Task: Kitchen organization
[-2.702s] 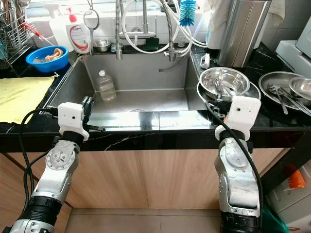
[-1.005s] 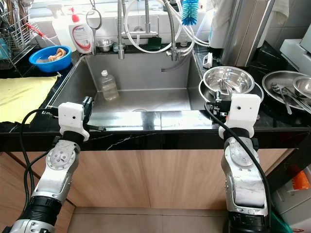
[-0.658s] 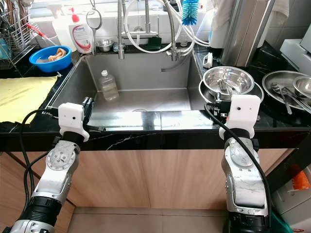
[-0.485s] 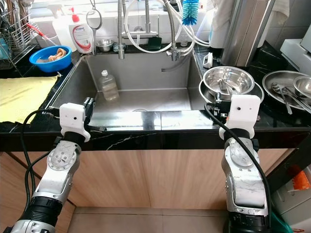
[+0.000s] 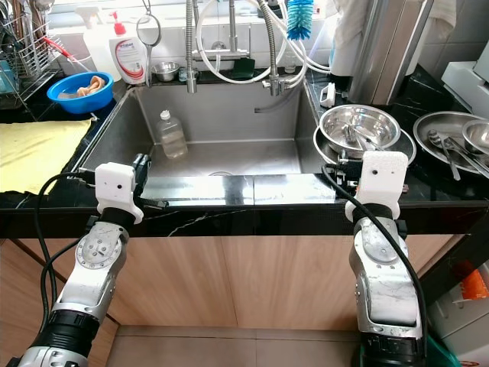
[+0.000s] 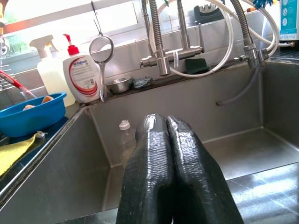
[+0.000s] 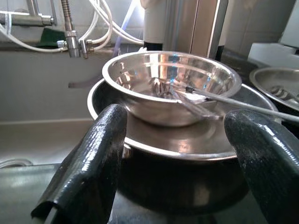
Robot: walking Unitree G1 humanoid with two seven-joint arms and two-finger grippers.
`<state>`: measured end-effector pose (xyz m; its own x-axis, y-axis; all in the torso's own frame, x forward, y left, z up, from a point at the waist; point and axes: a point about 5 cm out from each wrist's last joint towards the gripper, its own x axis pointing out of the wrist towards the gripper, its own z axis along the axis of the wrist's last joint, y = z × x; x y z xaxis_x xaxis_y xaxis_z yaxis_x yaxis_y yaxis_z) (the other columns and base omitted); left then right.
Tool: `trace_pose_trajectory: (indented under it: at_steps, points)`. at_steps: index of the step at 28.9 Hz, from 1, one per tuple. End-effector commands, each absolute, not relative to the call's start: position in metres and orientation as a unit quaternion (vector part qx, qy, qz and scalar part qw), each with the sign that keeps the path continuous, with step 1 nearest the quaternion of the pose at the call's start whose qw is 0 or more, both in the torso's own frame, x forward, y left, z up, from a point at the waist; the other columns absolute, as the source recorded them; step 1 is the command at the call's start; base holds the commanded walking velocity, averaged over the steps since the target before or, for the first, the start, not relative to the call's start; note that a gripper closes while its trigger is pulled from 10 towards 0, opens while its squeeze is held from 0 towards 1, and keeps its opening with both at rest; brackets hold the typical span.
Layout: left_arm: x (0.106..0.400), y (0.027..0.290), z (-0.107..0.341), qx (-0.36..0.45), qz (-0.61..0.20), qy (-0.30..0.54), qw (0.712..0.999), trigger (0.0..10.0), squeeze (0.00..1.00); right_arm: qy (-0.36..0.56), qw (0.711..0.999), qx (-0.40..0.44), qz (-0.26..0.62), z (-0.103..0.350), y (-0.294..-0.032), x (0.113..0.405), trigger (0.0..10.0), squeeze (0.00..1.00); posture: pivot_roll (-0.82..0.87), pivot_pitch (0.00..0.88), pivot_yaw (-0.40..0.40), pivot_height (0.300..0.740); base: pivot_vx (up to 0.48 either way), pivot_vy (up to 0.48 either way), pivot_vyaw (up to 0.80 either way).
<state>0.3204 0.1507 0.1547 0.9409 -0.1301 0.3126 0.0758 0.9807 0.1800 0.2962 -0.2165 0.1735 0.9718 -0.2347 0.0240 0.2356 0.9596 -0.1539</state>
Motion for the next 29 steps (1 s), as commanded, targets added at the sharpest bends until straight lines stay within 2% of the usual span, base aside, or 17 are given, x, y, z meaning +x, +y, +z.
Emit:
trace_pose_trajectory:
  at_steps: [1,3,4,5,7,8,11,12,21,22,23,24,26,27,29]
  points:
    - [0.319,0.153,0.157,0.086,-0.050,-0.164,0.981,10.0,0.00,0.002,0.991,-0.077,-0.108,0.173,-0.213,0.297,10.0,0.00,-0.25,0.000,0.057,0.731,0.000,0.000,0.00]
    - [0.319,0.154,0.157,0.086,-0.048,-0.165,0.981,10.0,0.00,-0.005,0.992,-0.075,-0.102,0.175,-0.211,0.298,10.0,0.00,-0.25,0.000,0.057,0.731,0.000,0.000,0.00]
    - [0.319,0.154,0.157,0.086,-0.047,-0.165,0.981,10.0,0.00,-0.010,0.992,-0.073,-0.098,0.177,-0.210,0.299,6.8,0.00,-0.25,0.000,0.057,0.731,0.000,0.000,0.00]
    - [0.320,0.154,0.157,0.086,-0.047,-0.165,0.981,10.0,0.00,-0.014,0.993,-0.072,-0.095,0.179,-0.209,0.300,4.0,0.00,-0.25,0.000,0.057,0.731,0.000,0.000,0.00]
    - [0.320,0.154,0.157,0.085,-0.045,-0.165,0.982,10.0,0.00,-0.020,0.993,-0.070,-0.090,0.182,-0.206,0.302,4.2,0.00,-0.25,0.000,0.057,0.731,0.000,0.000,0.00]
    - [0.320,0.154,0.157,0.085,-0.045,-0.165,0.982,10.0,0.00,-0.020,0.993,-0.070,-0.090,0.182,-0.206,0.302,7.9,0.00,-0.25,0.000,0.053,0.731,0.000,0.000,0.00]
    - [0.320,0.154,0.157,0.085,-0.044,-0.165,0.982,10.0,0.00,-0.019,0.993,-0.065,-0.092,0.182,-0.207,0.303,8.8,0.00,-0.25,0.000,0.053,0.731,0.000,0.000,0.00]
    - [0.320,0.154,0.157,0.085,-0.044,-0.165,0.982,10.0,0.00,-0.020,0.993,-0.062,-0.094,0.183,-0.208,0.303,10.0,0.00,-0.25,0.000,0.054,0.731,0.000,0.000,0.00]
    - [0.320,0.155,0.156,0.086,-0.043,-0.164,0.982,10.0,0.00,-0.019,0.993,-0.062,-0.095,0.183,-0.208,0.304,10.0,0.00,-0.25,0.000,0.052,0.731,0.000,0.000,0.00]
    - [0.320,0.156,0.157,0.086,-0.041,-0.164,0.982,10.0,0.00,-0.017,0.993,-0.060,-0.096,0.183,-0.208,0.305,7.5,0.00,-0.25,0.000,0.052,0.731,0.000,0.000,0.00]
    - [0.320,0.156,0.157,0.086,-0.041,-0.165,0.982,10.0,0.00,-0.017,0.993,-0.060,-0.096,0.183,-0.208,0.306,7.5,0.00,-0.25,0.000,0.052,0.731,0.000,0.000,0.00]
    - [0.320,0.156,0.157,0.086,-0.041,-0.165,0.982,10.0,0.00,-0.018,0.993,-0.059,-0.097,0.183,-0.208,0.306,3.0,0.00,-0.25,0.000,0.053,0.731,0.000,0.000,0.00]
    - [0.320,0.156,0.157,0.087,-0.041,-0.165,0.982,10.0,0.00,-0.019,0.993,-0.057,-0.097,0.184,-0.207,0.306,3.0,0.00,-0.25,0.000,0.053,0.731,0.000,0.000,0.00]
    - [0.320,0.156,0.157,0.087,-0.042,-0.165,0.982,10.0,0.00,-0.020,0.994,-0.056,-0.096,0.185,-0.206,0.307,0.0,0.00,-0.25,0.000,0.053,0.731,0.000,0.000,0.00]
    - [0.320,0.156,0.156,0.087,-0.042,-0.165,0.982,10.0,0.00,-0.020,0.994,-0.056,-0.094,0.185,-0.206,0.307,0.0,0.00,-0.25,0.000,0.053,0.731,0.000,0.000,0.00]
